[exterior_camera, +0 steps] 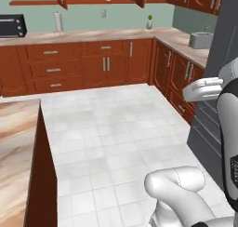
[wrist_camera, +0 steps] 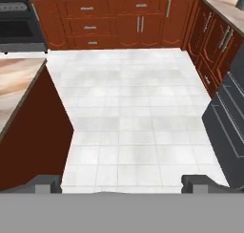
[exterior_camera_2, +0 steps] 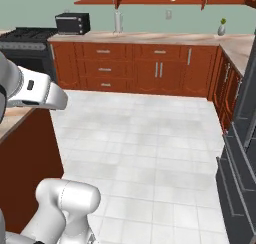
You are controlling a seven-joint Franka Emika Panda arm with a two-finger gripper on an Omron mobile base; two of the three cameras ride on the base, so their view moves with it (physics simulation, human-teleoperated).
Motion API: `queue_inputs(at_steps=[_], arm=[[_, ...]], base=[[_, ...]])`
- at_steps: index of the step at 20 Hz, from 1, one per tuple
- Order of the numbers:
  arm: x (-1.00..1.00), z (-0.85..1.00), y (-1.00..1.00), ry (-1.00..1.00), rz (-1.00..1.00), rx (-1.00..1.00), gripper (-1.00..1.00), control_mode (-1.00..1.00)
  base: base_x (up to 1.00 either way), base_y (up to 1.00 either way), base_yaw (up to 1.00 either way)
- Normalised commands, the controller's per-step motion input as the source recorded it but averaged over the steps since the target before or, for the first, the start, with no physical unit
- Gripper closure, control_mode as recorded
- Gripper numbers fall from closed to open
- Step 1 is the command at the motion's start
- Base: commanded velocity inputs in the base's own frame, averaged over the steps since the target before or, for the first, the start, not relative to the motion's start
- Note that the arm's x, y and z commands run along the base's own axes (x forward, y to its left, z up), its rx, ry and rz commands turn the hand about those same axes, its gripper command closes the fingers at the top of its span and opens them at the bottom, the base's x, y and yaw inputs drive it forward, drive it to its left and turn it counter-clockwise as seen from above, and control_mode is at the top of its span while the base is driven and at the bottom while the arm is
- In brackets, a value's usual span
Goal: Get the candle and the wine from the cabinet and move them to the dining counter.
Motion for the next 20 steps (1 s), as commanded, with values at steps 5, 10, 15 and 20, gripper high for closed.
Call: queue_inputs(at_steps=[5,10,15,20], arm=[[0.00,0.00,0.00,0.00,0.00,0.00,-1.00,1.00],[0.00,0.00,0.00,0.00,0.00,0.00,-1.00,1.00],[0.00,0.00,0.00,0.00,0.00,0.00,-1.00,1.00],[0.00,0.00,0.00,0.00,0.00,0.00,-1.00,1.00]], base=[[1.00,-0.52,0.00],[1.00,-0.35,0.00],[1.00,-0.07,0.00],[1.00,0.00,0.00]])
